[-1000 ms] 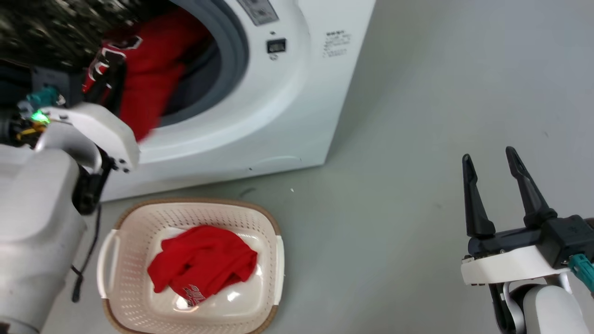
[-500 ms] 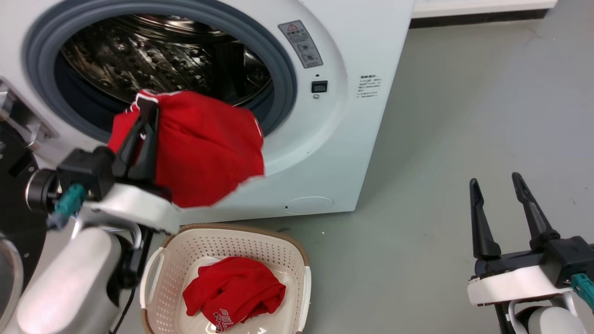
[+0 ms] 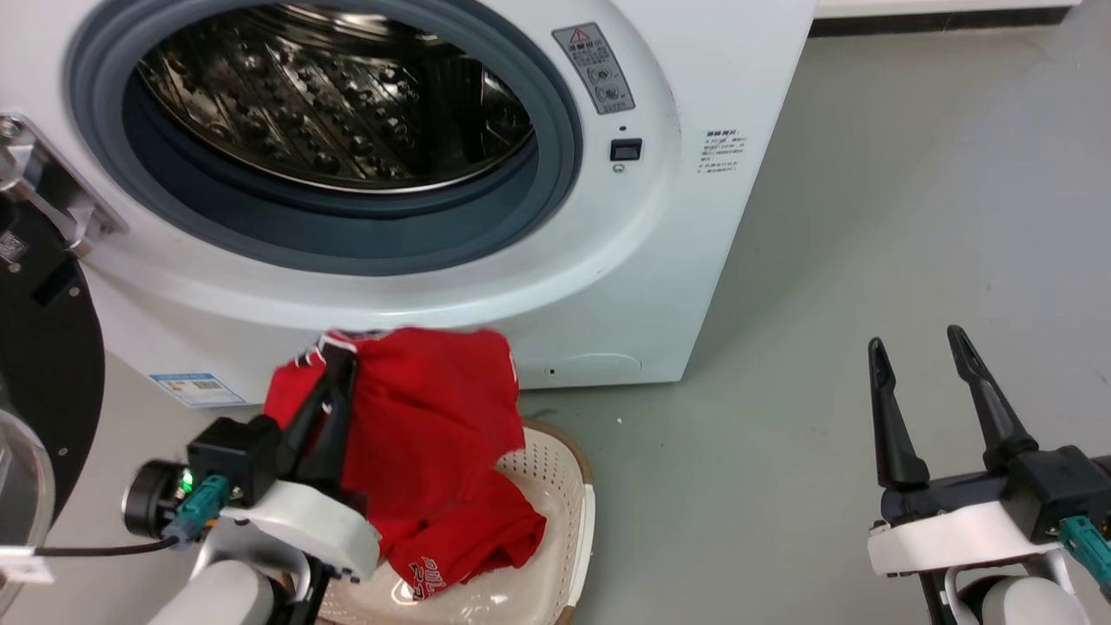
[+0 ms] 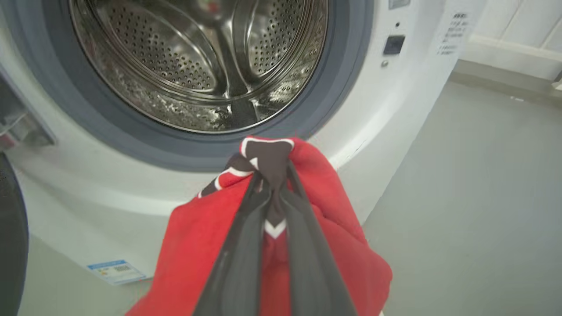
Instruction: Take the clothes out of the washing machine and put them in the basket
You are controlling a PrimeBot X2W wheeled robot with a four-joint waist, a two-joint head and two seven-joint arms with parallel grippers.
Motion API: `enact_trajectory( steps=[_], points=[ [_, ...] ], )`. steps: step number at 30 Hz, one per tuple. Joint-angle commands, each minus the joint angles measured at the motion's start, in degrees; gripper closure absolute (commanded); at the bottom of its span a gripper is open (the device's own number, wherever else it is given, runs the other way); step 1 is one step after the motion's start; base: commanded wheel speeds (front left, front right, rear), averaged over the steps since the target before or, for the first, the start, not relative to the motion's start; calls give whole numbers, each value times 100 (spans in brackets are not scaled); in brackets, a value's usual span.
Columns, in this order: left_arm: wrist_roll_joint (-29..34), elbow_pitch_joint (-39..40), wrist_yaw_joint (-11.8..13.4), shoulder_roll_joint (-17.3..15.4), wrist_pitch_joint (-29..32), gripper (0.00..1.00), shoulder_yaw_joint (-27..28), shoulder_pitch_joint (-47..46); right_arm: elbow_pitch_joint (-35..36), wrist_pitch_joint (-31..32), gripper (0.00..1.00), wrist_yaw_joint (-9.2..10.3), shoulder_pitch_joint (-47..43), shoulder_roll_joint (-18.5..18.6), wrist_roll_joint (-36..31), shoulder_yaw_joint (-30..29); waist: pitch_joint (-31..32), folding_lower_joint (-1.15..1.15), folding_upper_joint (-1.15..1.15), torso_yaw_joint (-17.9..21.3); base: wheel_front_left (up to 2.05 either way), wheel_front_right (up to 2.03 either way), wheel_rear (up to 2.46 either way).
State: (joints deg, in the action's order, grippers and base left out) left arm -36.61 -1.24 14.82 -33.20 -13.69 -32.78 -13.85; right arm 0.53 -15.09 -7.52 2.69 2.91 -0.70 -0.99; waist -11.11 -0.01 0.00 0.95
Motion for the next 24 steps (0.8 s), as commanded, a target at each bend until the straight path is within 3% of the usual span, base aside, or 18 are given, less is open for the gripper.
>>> enact_trajectory(
  steps=[1,9,14,15,24],
  points=[
    [-45,-211,-112,64,31,100,-66,25,52,-11,0,6,107,-6,-48,14,-173,1,0,27,0,0,0],
    [-172,-1572,-619,382,92,100,-303,-406,145,-11,0,6,339,-6,-90,56,-898,1,0,192,0,0,0],
    [-159,-2919,-994,696,123,100,-478,-917,222,-11,0,6,516,-7,-215,123,-1506,1,0,364,0,0,0],
    [-107,-3698,-1209,892,133,100,-592,-1257,283,-11,0,6,605,-7,-224,111,-1876,1,0,508,0,0,0],
    [23,-5563,-1708,1299,152,100,-825,-2211,431,-11,0,6,836,-8,-155,146,-2753,1,0,883,0,0,0]
  ],
)
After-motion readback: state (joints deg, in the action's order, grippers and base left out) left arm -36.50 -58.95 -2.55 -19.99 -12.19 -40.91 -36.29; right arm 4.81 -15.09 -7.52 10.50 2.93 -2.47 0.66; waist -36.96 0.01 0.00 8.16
